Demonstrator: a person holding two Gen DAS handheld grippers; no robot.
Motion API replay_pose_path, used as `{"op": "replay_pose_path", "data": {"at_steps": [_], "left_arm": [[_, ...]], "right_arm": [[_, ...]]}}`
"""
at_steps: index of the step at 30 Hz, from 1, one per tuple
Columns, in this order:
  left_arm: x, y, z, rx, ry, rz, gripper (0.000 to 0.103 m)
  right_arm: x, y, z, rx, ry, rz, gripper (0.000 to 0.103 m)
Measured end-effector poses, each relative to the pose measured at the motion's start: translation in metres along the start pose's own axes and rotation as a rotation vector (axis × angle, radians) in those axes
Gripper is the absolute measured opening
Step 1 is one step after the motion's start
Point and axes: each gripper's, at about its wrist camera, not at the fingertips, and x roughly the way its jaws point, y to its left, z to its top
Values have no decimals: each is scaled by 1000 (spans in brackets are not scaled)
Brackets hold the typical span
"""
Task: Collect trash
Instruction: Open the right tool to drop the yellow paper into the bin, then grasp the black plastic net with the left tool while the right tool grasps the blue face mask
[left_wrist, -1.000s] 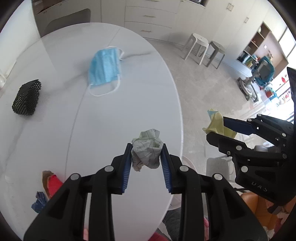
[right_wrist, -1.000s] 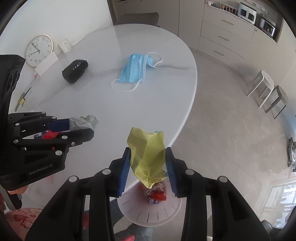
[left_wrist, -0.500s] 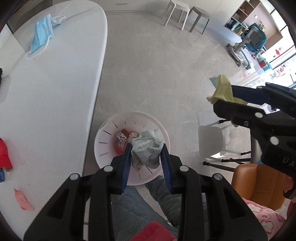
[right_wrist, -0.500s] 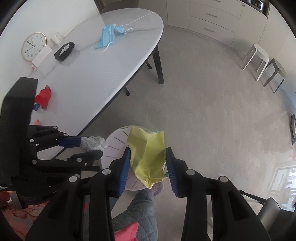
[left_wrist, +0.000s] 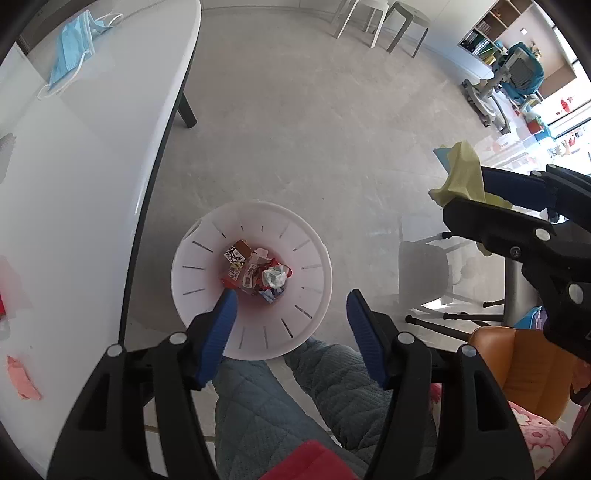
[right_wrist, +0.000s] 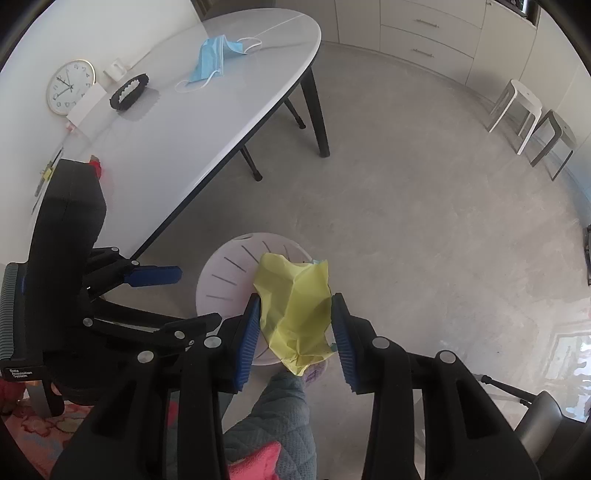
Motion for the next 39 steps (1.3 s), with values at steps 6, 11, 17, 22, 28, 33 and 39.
{"op": "replay_pose_path", "data": {"at_steps": [6,11,17,22,28,33,39], "left_arm": [[-8,1,-4,-15,-4,15,60],[-31,14,-10,-51,-47,56,69],[-67,41,-21,-117,-119,136,76],[-85,65,-28,-178,-145,163,78],[-103,85,-27,-221,-173,176,78],[-124,100,-16,-224,-224,191,84],[-151,131,8,-220,-282,217,85]], "right_arm": [[1,-1,0,-12,0,10,40],[10,1,1,-15,13,53,40],[36,23,5,-62,68,129,43],[48,44,12,-108,94,141,68],[35,46,33,-79,45,121,83],[9,47,64,-43,-39,96,90],[-18,65,118,-17,-158,75,98]]}}
